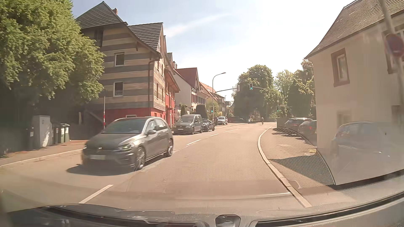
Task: Follow the waypoints while adhering to traffic rules and regulations
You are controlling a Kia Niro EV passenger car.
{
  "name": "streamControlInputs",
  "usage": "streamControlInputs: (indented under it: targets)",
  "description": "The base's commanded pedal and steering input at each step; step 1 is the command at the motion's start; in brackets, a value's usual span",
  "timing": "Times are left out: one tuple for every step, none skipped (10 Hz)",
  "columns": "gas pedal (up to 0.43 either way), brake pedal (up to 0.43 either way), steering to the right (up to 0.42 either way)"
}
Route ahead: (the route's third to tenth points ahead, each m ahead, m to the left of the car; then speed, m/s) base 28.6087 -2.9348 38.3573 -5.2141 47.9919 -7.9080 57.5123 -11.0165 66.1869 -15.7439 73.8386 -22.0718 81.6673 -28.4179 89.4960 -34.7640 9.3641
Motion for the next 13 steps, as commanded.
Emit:
streamControlInputs:
  targets:
    - [0.047,0.0,0.054]
    - [0.059,0.0,0.055]
    - [0.059,0.0,0.053]
    - [0.059,0.0,0.051]
    - [0.059,0.0,0.051]
    - [0.079,0.0,0.05]
    - [0.079,0.0,0.047]
    - [0.079,0.0,0.047]
    - [0.079,0.0,0.048]
    - [0.079,0.0,0.047]
    - [0.079,0.0,0.048]
    - [0.079,0.0,0.047]
    - [0.079,0.0,0.047]
